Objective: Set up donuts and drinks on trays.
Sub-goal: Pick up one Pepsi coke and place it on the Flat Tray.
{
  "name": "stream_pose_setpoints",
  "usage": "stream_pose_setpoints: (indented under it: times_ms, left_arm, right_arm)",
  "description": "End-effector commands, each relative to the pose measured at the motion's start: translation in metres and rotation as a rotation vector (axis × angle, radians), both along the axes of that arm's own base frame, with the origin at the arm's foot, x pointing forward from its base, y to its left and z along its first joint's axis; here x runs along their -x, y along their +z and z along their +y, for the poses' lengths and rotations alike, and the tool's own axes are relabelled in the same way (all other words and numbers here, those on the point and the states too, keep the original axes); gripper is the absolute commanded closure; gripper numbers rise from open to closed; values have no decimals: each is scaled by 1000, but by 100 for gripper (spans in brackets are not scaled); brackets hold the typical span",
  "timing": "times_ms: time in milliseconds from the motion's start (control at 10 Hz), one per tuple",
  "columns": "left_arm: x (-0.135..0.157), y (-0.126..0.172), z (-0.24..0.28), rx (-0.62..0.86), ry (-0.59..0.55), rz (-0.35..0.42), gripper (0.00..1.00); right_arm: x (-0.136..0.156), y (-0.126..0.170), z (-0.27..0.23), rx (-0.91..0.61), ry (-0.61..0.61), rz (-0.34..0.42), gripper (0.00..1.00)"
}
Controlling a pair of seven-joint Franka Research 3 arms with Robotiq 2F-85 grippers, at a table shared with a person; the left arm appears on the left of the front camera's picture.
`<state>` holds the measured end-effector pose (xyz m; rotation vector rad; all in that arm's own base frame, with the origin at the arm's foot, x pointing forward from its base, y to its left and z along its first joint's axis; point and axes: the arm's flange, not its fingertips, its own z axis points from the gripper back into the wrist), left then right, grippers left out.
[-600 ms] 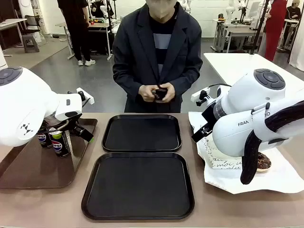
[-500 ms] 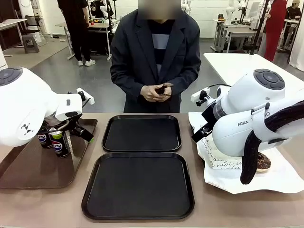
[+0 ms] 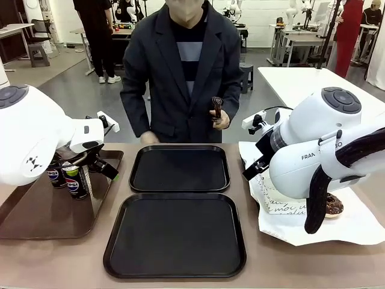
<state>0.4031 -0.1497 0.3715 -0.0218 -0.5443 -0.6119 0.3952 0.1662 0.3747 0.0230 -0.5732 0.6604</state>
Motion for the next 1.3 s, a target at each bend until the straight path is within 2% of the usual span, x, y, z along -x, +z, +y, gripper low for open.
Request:
stream_pose_setpoints:
  times_ms: [0,900,1100,1200]
  left_arm:
    - [0,0,0,0,0,0,0]
    - [0,0,0,0,0,0,0]
    - [60,48,11,28,-80,-14,0]
    - [93,64,25,21,-101,-35,0]
  right_arm:
    - [0,0,0,0,0,0,0]
    - [0,0,0,0,0,0,0]
    - [57,24,-15,22,3,-47,0]
    - [97,36,-26,15,-7,-28,0]
